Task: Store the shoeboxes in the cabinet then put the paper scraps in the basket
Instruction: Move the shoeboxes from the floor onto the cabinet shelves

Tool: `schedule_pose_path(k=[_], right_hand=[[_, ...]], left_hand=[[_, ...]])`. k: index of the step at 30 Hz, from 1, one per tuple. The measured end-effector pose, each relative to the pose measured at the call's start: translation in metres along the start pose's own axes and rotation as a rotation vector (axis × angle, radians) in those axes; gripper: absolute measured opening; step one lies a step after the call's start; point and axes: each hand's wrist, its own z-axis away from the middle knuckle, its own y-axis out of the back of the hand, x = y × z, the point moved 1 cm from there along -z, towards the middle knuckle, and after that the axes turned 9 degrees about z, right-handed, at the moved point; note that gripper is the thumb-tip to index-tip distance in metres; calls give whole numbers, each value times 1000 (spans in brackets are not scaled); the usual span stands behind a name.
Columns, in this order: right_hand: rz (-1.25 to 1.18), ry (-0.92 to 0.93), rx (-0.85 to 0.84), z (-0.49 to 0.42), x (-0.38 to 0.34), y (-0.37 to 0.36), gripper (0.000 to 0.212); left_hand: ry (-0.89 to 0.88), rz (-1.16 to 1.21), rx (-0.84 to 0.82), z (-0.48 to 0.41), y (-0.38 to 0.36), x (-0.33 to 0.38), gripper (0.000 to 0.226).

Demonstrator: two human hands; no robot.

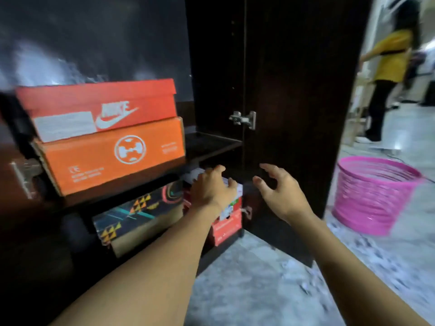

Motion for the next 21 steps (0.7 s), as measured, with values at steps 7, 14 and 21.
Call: schedule_pose_path(k=[7, 14, 21], right_hand=[[189, -301, -2, 154, 108, 80, 48], [216, -606, -17, 294, 222, 127, 50], [361, -924, -173, 392, 297, 127, 69]], left_hand=[[-114, 202, -365, 107, -98, 73, 40], [-113, 244, -724, 230, -215, 113, 40], [-3, 172, -868, 321, -299, 98, 62]])
